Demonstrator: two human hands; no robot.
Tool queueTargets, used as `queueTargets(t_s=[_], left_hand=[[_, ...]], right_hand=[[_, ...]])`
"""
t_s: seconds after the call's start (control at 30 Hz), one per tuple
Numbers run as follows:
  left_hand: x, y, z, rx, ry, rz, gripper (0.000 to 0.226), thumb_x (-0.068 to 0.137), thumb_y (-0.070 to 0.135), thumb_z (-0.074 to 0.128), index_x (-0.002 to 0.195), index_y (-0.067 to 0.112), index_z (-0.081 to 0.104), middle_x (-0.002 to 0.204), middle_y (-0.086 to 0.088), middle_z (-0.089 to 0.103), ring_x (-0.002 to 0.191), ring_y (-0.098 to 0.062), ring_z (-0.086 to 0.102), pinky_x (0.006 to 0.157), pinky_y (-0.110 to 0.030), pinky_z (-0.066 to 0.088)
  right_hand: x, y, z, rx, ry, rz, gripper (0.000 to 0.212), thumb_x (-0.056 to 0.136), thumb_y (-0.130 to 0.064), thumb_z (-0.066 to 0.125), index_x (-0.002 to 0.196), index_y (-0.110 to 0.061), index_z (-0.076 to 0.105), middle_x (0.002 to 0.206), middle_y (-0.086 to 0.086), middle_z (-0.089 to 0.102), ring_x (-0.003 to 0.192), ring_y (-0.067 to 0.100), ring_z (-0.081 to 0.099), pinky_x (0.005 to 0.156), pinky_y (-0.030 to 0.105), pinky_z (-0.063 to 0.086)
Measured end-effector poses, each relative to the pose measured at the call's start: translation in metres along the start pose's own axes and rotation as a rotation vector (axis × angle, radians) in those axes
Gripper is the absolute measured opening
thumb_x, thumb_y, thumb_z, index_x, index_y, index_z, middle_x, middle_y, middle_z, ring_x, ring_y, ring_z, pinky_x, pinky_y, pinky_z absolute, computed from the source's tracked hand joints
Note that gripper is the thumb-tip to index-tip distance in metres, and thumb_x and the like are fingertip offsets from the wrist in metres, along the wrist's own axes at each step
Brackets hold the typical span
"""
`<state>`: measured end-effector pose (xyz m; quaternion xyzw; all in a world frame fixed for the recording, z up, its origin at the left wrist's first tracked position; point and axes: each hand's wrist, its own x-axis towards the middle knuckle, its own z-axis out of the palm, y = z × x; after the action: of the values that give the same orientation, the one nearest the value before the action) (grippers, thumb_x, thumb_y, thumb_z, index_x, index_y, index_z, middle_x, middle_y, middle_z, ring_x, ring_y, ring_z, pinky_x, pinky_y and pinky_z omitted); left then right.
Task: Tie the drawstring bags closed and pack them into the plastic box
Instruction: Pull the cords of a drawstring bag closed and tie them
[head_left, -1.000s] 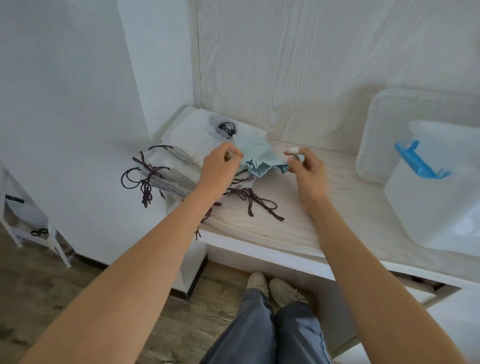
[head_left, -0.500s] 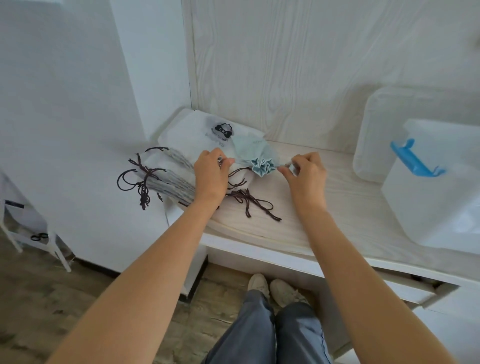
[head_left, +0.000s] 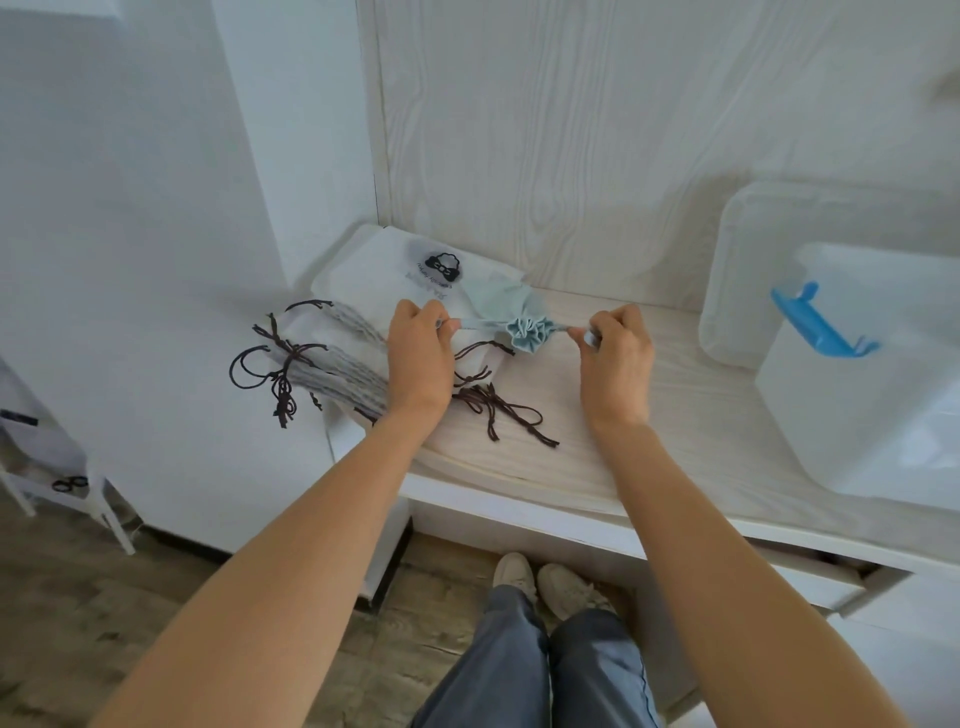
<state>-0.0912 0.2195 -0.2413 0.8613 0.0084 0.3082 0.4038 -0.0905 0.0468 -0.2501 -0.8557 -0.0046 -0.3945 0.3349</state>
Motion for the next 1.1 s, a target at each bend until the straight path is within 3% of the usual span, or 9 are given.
queueTargets(t_s=[0.17, 0.3, 0.47, 0.53, 0.6, 0.7, 0.77, 0.9, 1.1], left_hand=[[0.001, -0.008, 0.000, 0.056, -0.008, 0.029, 0.019, 0.094, 0.017, 0.054, 0.090, 0.000, 0.063, 0.095, -0.005, 0.039, 0.082, -0.016, 0.042, 0.071, -0.015, 0.030], [-0.002, -0.002, -0.005, 0.329, 0.007, 0.070, 0.025, 0.092, 0.033, 0.054, 0.094, 0.013, 0.069, 0.116, -0.006, 0.052, 0.112, -0.026, 0.042, 0.091, -0.034, 0.032], [-0.002, 0.032, -0.008, 0.653, -0.238, 0.343, 0.033, 0.098, 0.038, 0.041, 0.095, 0.014, 0.064, 0.097, -0.002, 0.064, 0.103, -0.023, 0.050, 0.092, -0.037, 0.029], [0.002, 0.047, -0.003, 0.397, -0.363, 0.198, 0.035, 0.099, 0.032, 0.042, 0.084, 0.006, 0.061, 0.085, -0.007, 0.065, 0.083, -0.023, 0.058, 0.081, -0.033, 0.040], [0.007, 0.059, 0.004, -0.128, -0.491, -0.131, 0.034, 0.098, 0.023, 0.045, 0.072, 0.006, 0.060, 0.075, -0.007, 0.065, 0.056, -0.013, 0.056, 0.059, -0.023, 0.047], [0.008, 0.065, 0.011, -0.859, -0.578, -0.611, 0.021, 0.096, 0.007, 0.047, 0.080, 0.001, 0.059, 0.068, -0.001, 0.061, 0.036, -0.001, 0.037, 0.033, -0.012, 0.028], [0.007, 0.060, 0.016, -1.147, -0.566, -0.739, 0.017, 0.094, -0.002, 0.041, 0.089, 0.000, 0.058, 0.070, 0.002, 0.057, 0.033, -0.002, 0.032, 0.029, -0.011, 0.021], [-0.005, 0.049, 0.031, -1.275, -0.493, -0.724, 0.016, 0.098, 0.006, 0.039, 0.107, 0.011, 0.052, 0.084, 0.001, 0.063, 0.035, -0.001, 0.033, 0.030, -0.009, 0.020], [-0.009, 0.044, 0.033, -1.297, -0.527, -0.601, 0.026, 0.098, 0.007, 0.042, 0.113, 0.020, 0.059, 0.108, 0.008, 0.067, 0.060, 0.000, 0.049, 0.043, -0.008, 0.037]], right_hand=[[0.000, 0.001, -0.006, 0.012, -0.090, -0.009, 0.015, 0.082, -0.008, 0.069, 0.077, 0.003, 0.060, 0.092, 0.010, 0.045, 0.073, 0.018, 0.043, 0.064, 0.015, 0.029], [0.001, 0.001, -0.003, -0.044, -0.143, 0.011, 0.018, 0.080, -0.017, 0.072, 0.081, -0.001, 0.065, 0.107, 0.014, 0.052, 0.096, 0.026, 0.051, 0.080, 0.031, 0.043], [0.004, -0.004, -0.006, 0.183, -0.194, 0.250, 0.019, 0.086, -0.024, 0.064, 0.076, -0.008, 0.059, 0.072, 0.009, 0.066, 0.063, 0.015, 0.062, 0.058, 0.025, 0.044], [0.005, -0.005, -0.008, 0.357, -0.182, 0.351, 0.017, 0.086, -0.017, 0.063, 0.072, -0.010, 0.058, 0.071, 0.006, 0.068, 0.054, 0.001, 0.064, 0.054, 0.013, 0.046], [0.009, -0.004, -0.009, 0.553, -0.184, 0.469, 0.019, 0.087, -0.013, 0.063, 0.069, -0.008, 0.058, 0.069, 0.007, 0.066, 0.052, 0.004, 0.065, 0.057, 0.019, 0.051], [0.013, -0.003, -0.015, 0.907, -0.203, 0.697, 0.019, 0.089, -0.008, 0.060, 0.070, -0.005, 0.058, 0.067, 0.008, 0.065, 0.056, 0.014, 0.065, 0.054, 0.023, 0.054], [0.014, -0.001, -0.020, 1.140, -0.224, 0.813, 0.015, 0.090, -0.008, 0.058, 0.077, -0.001, 0.061, 0.065, 0.007, 0.067, 0.058, 0.015, 0.065, 0.056, 0.024, 0.055], [0.014, 0.002, -0.029, 1.457, -0.301, 0.975, 0.012, 0.092, -0.005, 0.053, 0.084, 0.001, 0.061, 0.066, 0.007, 0.069, 0.058, 0.011, 0.066, 0.054, 0.018, 0.054], [0.010, -0.002, -0.027, 1.437, -0.444, 0.942, 0.015, 0.091, -0.008, 0.054, 0.084, -0.002, 0.067, 0.075, 0.006, 0.071, 0.061, 0.008, 0.066, 0.056, 0.015, 0.054]])
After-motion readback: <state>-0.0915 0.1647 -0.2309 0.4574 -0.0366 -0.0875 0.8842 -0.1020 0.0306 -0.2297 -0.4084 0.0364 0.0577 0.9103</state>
